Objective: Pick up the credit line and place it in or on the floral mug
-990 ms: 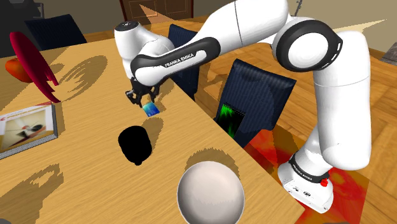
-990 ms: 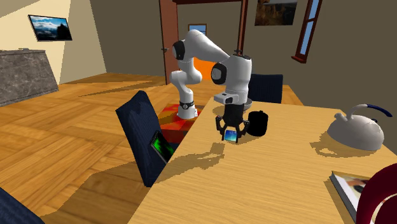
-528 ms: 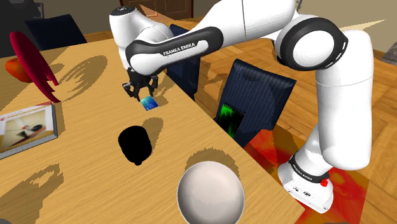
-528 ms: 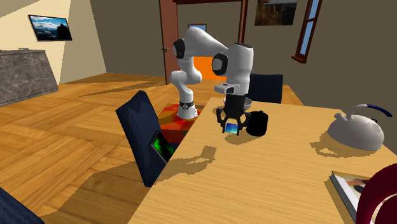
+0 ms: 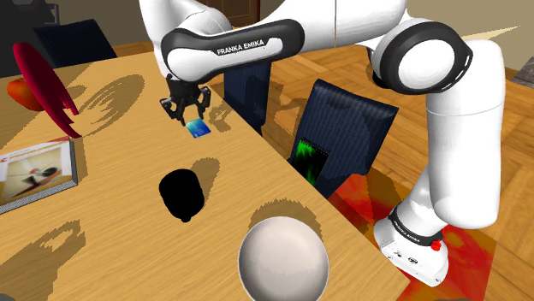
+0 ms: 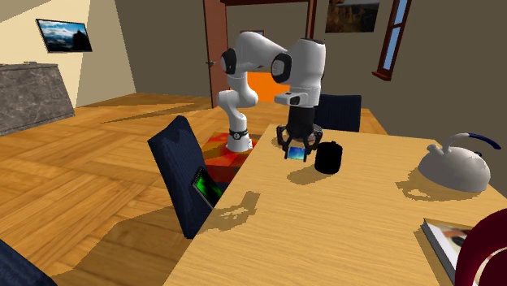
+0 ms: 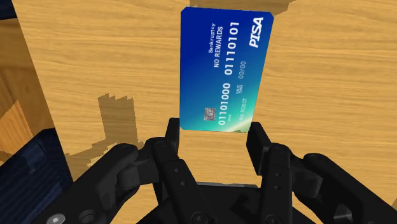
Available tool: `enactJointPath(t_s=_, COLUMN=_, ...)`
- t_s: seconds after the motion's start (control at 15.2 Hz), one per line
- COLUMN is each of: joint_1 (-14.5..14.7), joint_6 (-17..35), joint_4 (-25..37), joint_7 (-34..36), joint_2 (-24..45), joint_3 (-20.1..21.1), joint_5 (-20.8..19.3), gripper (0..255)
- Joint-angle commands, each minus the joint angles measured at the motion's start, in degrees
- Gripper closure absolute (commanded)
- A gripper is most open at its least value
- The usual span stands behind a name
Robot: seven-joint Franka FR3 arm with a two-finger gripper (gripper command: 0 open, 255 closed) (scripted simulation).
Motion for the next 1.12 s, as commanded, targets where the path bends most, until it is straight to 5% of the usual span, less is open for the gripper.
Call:
enactJointPath(t_s=0.0, joint_1=0.1, joint_6=-1.5, joint_4=1.4, joint_7=-0.2, joint_2=-0.1, joint_3=0.1, joint_5=0.1, gripper=255)
enactJointPath(t_s=0.46, joint_1=0.8, joint_6=-6.5, joint_4=6.8, joint_7=-1.0, joint_2=0.2, joint_3=0.2, joint_5=0.3, gripper=255)
enactJointPath(t_s=1.06, joint_1=7.2, joint_6=-6.3, joint_4=0.0, joint_7=9.1, joint_2=-4.9, joint_3=2.9, joint_5=0.0, gripper=255)
